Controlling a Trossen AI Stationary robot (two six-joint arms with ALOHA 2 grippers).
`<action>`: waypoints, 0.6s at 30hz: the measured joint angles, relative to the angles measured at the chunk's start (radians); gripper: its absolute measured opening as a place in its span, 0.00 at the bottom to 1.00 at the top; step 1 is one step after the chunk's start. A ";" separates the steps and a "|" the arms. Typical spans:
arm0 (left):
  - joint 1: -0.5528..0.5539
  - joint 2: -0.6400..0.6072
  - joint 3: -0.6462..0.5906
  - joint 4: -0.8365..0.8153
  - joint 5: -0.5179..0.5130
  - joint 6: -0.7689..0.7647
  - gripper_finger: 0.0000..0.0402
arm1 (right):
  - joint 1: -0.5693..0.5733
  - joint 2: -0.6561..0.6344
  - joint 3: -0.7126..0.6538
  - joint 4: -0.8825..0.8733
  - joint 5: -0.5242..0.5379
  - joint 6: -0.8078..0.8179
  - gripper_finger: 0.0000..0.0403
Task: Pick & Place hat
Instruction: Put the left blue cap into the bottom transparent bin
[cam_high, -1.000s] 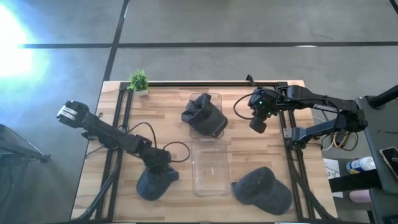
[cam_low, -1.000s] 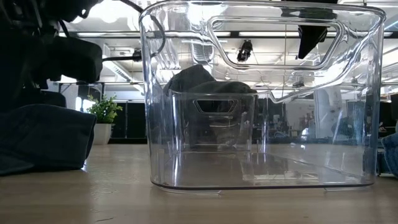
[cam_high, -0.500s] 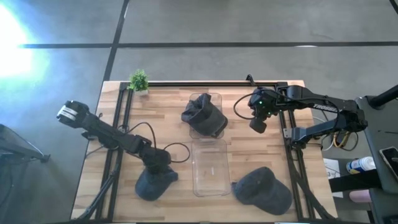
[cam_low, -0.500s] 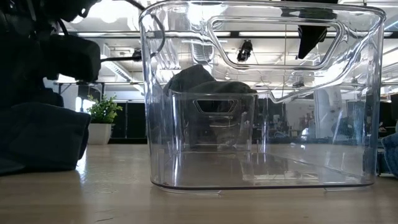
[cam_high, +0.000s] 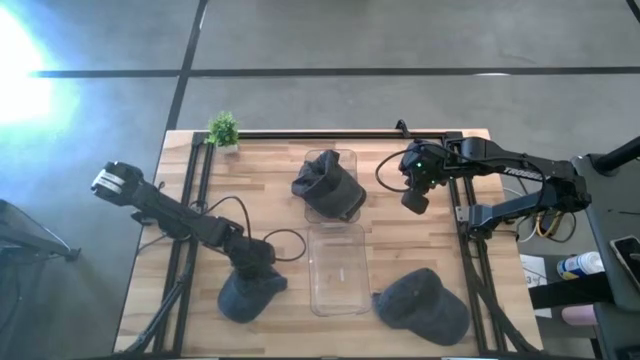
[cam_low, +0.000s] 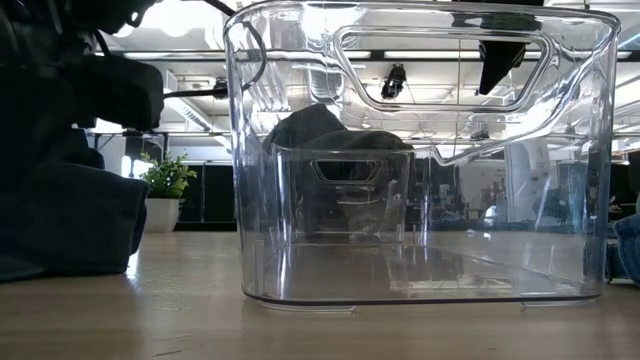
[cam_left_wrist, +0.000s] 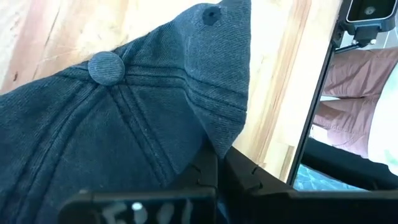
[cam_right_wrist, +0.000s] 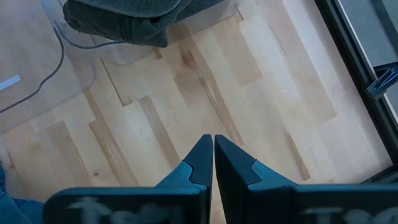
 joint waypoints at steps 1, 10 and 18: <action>0.000 0.000 0.000 0.000 0.000 -0.003 0.00 | 0.000 0.000 0.000 0.000 0.000 -0.001 0.03; 0.013 -0.015 0.077 -0.052 -0.011 0.002 0.00 | 0.000 0.000 0.000 0.001 0.001 -0.004 0.03; 0.030 -0.075 0.285 -0.437 -0.121 0.105 0.00 | 0.000 0.000 0.000 0.000 0.001 -0.004 0.03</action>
